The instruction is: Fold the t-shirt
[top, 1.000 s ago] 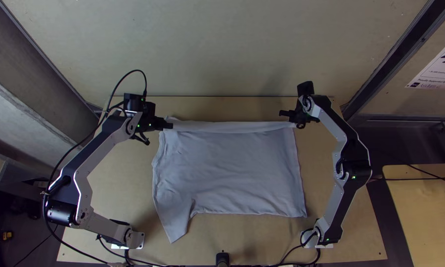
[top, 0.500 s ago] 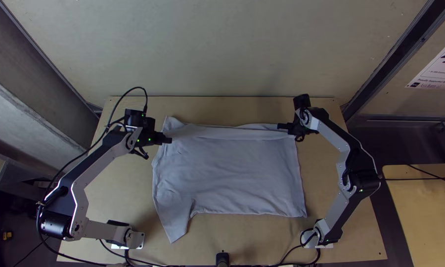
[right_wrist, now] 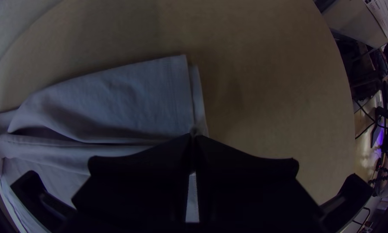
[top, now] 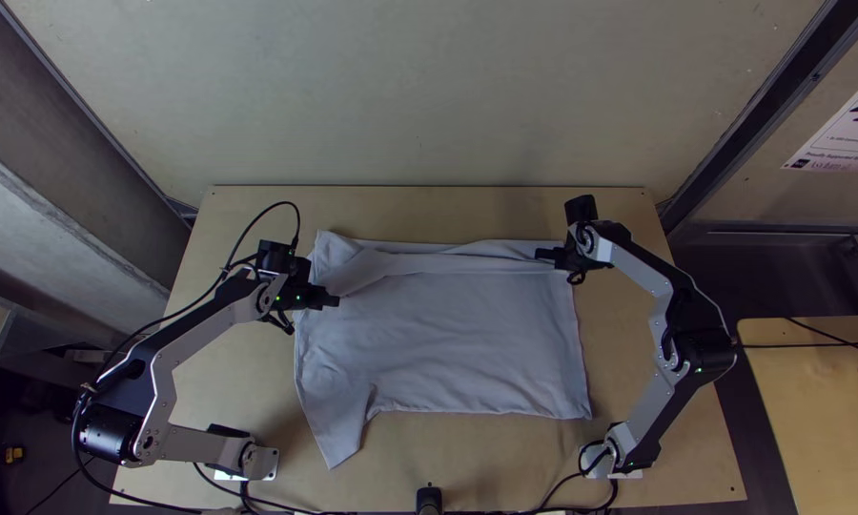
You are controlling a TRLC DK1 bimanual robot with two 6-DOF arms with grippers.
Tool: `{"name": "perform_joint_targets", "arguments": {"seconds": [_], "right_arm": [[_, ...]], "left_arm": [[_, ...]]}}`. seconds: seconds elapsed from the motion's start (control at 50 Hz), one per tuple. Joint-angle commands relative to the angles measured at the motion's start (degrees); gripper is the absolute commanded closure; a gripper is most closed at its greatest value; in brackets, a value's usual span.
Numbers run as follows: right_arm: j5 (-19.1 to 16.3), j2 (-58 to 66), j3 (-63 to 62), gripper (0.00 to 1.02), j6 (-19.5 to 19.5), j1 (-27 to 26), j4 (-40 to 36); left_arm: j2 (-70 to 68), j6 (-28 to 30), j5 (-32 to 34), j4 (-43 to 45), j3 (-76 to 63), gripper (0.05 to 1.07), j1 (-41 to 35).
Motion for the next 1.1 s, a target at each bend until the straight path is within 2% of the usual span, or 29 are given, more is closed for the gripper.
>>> {"name": "perform_joint_targets", "arguments": {"seconds": [0.0, 0.04, 0.08, 0.1, 0.12, 0.3, 0.42, 0.62, 0.72, 0.82, 0.9, 1.08], "right_arm": [[1.1, -4.5, -2.8, 0.61, -0.5, -0.6, -0.1], [1.1, -6.3, -3.6, 0.37, -0.5, -0.6, -0.1], [1.1, -8.3, -4.5, 0.15, -0.3, -0.6, -0.1], [1.1, -9.1, -4.9, 0.06, 0.0, -0.8, -0.1], [1.0, -10.1, -5.3, 0.03, 0.3, -0.9, -0.2], [1.0, -19.6, -8.0, 0.03, 0.5, -2.8, -1.4], [0.9, -25.7, -7.8, 0.03, 1.0, -4.1, -6.5], [0.2, -34.8, -7.8, 0.03, 0.3, -3.5, -14.3], [-0.4, -39.0, -8.2, 0.03, 0.6, -2.4, -16.7], [-0.7, -40.9, -8.2, 0.03, 1.3, -1.5, -19.5], [-1.5, -41.0, -8.1, 0.03, 3.5, -1.0, -22.1], [-4.5, -40.8, -8.5, 0.03, 11.8, -0.6, -25.6]], "left_arm": [[-1.1, -1.7, 0.6, -1.9, -0.9, 0.24, 0.1], [-1.5, -1.7, 0.6, -2.6, -0.6, 0.13, 0.4], [-1.9, -1.6, 1.3, -3.8, 0.2, 0.10, 0.7], [-2.1, -1.6, 1.6, -4.7, 0.8, 0.10, 1.0], [-2.5, -1.6, 2.0, -5.3, 1.2, 0.10, 1.3], [-7.2, -1.1, 3.0, -9.6, 4.4, 0.10, 2.9], [-9.1, 0.3, 3.9, -16.5, 7.9, 0.10, 3.8], [-15.7, 3.2, 3.8, -26.4, 8.9, 0.10, 3.8], [-19.4, 2.1, 3.8, -32.9, 8.0, 0.10, 3.1], [-22.1, -1.5, 3.6, -40.6, 6.1, 0.10, 0.6], [-23.6, -5.5, 3.7, -44.7, 3.8, 0.10, -0.9], [-28.8, -12.8, 2.9, -45.5, -5.1, 0.10, -7.9]]}}
